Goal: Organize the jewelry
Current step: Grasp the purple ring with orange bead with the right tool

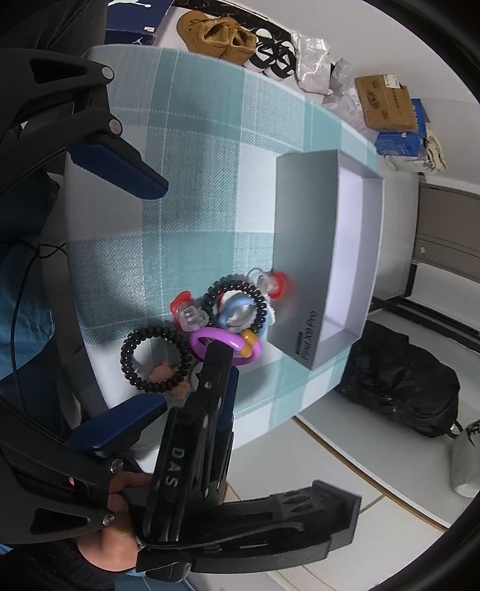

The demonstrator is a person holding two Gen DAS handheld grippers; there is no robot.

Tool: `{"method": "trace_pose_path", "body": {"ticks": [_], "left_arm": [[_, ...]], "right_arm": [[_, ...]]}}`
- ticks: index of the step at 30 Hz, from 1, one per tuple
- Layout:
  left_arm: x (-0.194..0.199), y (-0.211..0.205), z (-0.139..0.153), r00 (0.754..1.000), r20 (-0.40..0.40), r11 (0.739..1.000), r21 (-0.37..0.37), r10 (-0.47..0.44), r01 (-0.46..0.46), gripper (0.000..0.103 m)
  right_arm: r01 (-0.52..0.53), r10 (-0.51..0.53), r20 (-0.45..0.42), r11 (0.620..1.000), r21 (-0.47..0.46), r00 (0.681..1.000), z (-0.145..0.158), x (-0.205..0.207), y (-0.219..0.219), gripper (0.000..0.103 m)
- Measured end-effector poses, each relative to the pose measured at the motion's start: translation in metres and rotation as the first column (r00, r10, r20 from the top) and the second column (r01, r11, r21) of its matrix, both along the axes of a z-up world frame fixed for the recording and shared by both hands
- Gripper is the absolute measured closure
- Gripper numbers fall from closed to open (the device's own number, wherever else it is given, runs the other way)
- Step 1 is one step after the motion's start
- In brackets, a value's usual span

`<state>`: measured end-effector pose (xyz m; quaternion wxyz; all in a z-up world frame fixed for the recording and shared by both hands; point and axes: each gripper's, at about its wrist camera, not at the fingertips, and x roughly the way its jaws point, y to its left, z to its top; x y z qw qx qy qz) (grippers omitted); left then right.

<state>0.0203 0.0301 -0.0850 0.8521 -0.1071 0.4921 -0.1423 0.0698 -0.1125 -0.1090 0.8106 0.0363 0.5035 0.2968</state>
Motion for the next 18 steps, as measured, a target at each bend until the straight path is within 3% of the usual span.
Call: {"method": "trace_pose_path", "body": {"ticks": [3, 8, 18], "left_arm": [[0.001, -0.004, -0.003, 1.000, -0.008, 1.000, 0.020, -0.020, 0.021, 0.001], [-0.001, -0.012, -0.008, 0.998, -0.021, 0.997, 0.047, -0.066, 0.067, 0.001], [0.003, -0.031, -0.014, 0.993, -0.045, 0.991, 0.066, -0.114, 0.117, 0.002]], "right_arm": [[0.005, -0.005, 0.006, 1.000, -0.004, 1.000, 0.000, 0.002, 0.000, 0.074], [0.028, -0.028, -0.005, 0.999, 0.021, 1.000, 0.001, 0.006, -0.007, 0.094], [0.044, -0.044, 0.011, 0.998, 0.035, 0.999, 0.008, 0.006, -0.012, 0.097]]}}
